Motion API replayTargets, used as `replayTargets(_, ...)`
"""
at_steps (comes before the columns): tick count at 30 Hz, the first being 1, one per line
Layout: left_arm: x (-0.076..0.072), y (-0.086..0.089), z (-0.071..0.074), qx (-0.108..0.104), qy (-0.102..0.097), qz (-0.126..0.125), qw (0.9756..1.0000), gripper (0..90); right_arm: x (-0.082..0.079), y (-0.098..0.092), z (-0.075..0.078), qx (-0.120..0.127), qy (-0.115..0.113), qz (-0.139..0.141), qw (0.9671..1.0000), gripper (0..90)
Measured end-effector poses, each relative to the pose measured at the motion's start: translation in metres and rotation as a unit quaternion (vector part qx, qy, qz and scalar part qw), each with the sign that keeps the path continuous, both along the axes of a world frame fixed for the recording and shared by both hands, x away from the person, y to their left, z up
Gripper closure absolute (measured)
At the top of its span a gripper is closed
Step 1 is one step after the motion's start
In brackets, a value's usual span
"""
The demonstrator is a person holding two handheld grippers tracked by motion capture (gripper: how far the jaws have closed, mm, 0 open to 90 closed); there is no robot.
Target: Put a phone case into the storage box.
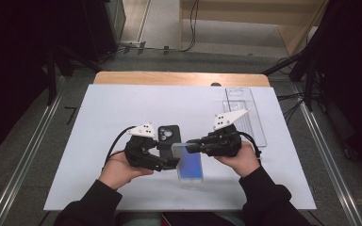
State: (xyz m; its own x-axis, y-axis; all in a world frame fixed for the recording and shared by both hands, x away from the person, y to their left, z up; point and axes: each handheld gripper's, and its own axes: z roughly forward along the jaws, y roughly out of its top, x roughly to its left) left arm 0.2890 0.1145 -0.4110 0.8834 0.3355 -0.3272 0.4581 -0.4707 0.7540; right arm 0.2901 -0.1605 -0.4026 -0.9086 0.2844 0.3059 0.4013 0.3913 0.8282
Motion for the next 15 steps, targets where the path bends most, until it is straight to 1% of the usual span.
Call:
replayTargets(1, 0.0024, 0.0002, 0.0008, -0.004, 0.003, -0.007, 1.0, 32.6, 0.0, 0.0004, 0.0, 0.001, 0.0, 0.005, 1.0, 76.8)
replayTargets(3, 0.0036, 0.0005, 0.0013, -0.007, 0.003, -0.016, 0.9998, 36.9, 0.0, 0.001, -0.0001, 0.004, 0.0, 0.012, 0.9999, 76.7)
replayTargets(4, 0.0036, 0.0005, 0.0013, -0.007, 0.003, -0.016, 0.9998, 38.0, 0.0, 0.001, -0.0001, 0.004, 0.0, 0.012, 0.9999, 76.7)
replayTargets(5, 0.0042, 0.0007, 0.0013, -0.009, 0.003, -0.02, 0.9998, 40.6, -0.0001, 0.0017, -0.0001, 0.004, 0.0, 0.018, 0.9998, 76.7)
replayTargets(7, 0.0049, 0.0004, 0.0016, -0.006, 0.004, -0.026, 0.9996, 41.7, -0.0005, 0.0023, -0.0002, 0.006, 0.001, 0.02, 0.9998, 76.7)
replayTargets(8, 0.0046, -0.0002, 0.0021, -0.007, -0.002, -0.036, 0.9993, 46.2, -0.0005, 0.0034, -0.0006, 0.008, 0.001, 0.028, 0.9996, 76.7)
replayTargets(9, 0.0046, -0.0002, 0.0021, -0.007, -0.002, -0.036, 0.9993, 47.1, -0.0008, 0.0038, -0.0006, 0.008, 0.002, 0.03, 0.9995, 76.7)
replayTargets(10, 0.0045, -0.0009, 0.0023, -0.007, -0.007, -0.042, 0.9991, 47.1, -0.0008, 0.0038, -0.0006, 0.008, 0.002, 0.03, 0.9995, 76.7)
replayTargets(11, 0.004, -0.0019, 0.0023, -0.009, -0.013, -0.051, 0.9986, 48.8, -0.0007, 0.005, -0.0009, 0.013, 0.002, 0.037, 0.9992, 76.7)
replayTargets(12, 0.004, -0.0019, 0.0023, -0.009, -0.013, -0.051, 0.9986, 53.1, -0.0009, 0.0054, -0.0008, 0.014, 0.005, 0.04, 0.9991, 76.8)
replayTargets(13, 0.003, -0.0021, 0.0021, -0.01, -0.021, -0.062, 0.9978, 54.4, -0.0009, 0.0056, -0.001, 0.017, 0.004, 0.043, 0.9989, 76.8)
replayTargets(14, 0.003, -0.0021, 0.0021, -0.01, -0.021, -0.062, 0.9978, 59.2, -0.0009, 0.0056, -0.001, 0.017, 0.004, 0.043, 0.9989, 76.8)
replayTargets(15, 0.0031, -0.0018, 0.0021, -0.009, -0.023, -0.068, 0.9974, 61.1, -0.001, 0.0062, -0.0013, 0.021, 0.003, 0.05, 0.9985, 76.8)
